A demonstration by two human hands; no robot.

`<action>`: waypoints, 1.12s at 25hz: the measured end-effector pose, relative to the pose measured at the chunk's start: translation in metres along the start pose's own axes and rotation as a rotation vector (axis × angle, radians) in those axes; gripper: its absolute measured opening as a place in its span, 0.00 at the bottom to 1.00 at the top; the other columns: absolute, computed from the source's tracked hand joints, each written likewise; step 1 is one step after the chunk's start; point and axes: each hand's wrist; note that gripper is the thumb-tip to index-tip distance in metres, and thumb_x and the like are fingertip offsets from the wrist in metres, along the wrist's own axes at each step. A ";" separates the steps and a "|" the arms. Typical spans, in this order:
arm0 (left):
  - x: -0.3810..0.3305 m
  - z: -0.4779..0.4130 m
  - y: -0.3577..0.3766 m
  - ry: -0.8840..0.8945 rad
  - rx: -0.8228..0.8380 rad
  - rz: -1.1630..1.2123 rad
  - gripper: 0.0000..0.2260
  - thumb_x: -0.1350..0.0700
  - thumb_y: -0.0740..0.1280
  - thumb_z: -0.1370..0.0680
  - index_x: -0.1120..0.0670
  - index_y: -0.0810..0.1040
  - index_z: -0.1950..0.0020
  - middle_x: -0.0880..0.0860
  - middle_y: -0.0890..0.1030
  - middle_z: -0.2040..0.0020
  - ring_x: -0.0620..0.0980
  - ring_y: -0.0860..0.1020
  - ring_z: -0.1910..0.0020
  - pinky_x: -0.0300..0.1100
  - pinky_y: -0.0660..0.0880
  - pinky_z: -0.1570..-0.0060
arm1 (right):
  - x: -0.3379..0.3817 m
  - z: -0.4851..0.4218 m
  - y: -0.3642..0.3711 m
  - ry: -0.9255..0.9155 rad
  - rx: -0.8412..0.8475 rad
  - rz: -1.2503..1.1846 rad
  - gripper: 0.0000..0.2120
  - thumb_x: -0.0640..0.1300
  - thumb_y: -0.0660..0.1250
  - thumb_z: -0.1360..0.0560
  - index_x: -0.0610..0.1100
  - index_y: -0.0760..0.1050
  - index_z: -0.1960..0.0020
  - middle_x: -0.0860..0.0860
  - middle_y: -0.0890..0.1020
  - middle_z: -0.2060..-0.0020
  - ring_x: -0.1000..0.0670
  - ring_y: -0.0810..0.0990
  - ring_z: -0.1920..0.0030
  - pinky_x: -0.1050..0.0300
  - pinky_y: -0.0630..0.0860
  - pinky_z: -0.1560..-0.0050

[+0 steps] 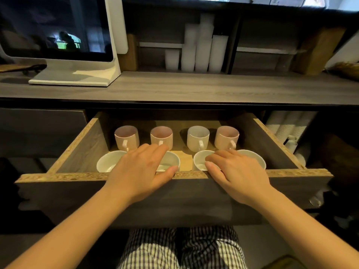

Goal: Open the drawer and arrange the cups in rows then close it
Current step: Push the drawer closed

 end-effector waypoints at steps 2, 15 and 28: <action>0.007 -0.012 0.002 0.013 -0.006 -0.012 0.30 0.35 0.47 0.28 0.52 0.74 0.37 0.51 0.80 0.42 0.51 0.78 0.45 0.45 0.76 0.52 | -0.005 -0.013 0.003 -0.004 -0.018 -0.011 0.35 0.62 0.34 0.27 0.52 0.76 0.41 0.55 0.79 0.41 0.54 0.76 0.44 0.58 0.75 0.49; 0.063 -0.123 0.032 0.127 -0.001 -0.266 0.41 0.30 0.51 0.31 0.55 0.61 0.26 0.55 0.65 0.26 0.55 0.62 0.27 0.54 0.54 0.29 | -0.055 -0.124 0.028 -0.081 -0.014 0.088 0.41 0.74 0.43 0.31 0.52 0.57 0.25 0.51 0.64 0.26 0.47 0.57 0.25 0.50 0.48 0.27; 0.088 -0.173 0.050 0.087 -0.029 -0.363 0.43 0.27 0.45 0.30 0.57 0.66 0.29 0.55 0.74 0.32 0.56 0.73 0.33 0.60 0.68 0.37 | -0.080 -0.177 0.045 -0.023 -0.146 0.161 0.46 0.77 0.46 0.33 0.47 0.63 0.27 0.47 0.72 0.30 0.42 0.68 0.29 0.41 0.60 0.31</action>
Point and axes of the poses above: each hand's wrist, its own z-axis away from the middle knuckle, its own y-axis out of the palm, x = y × z
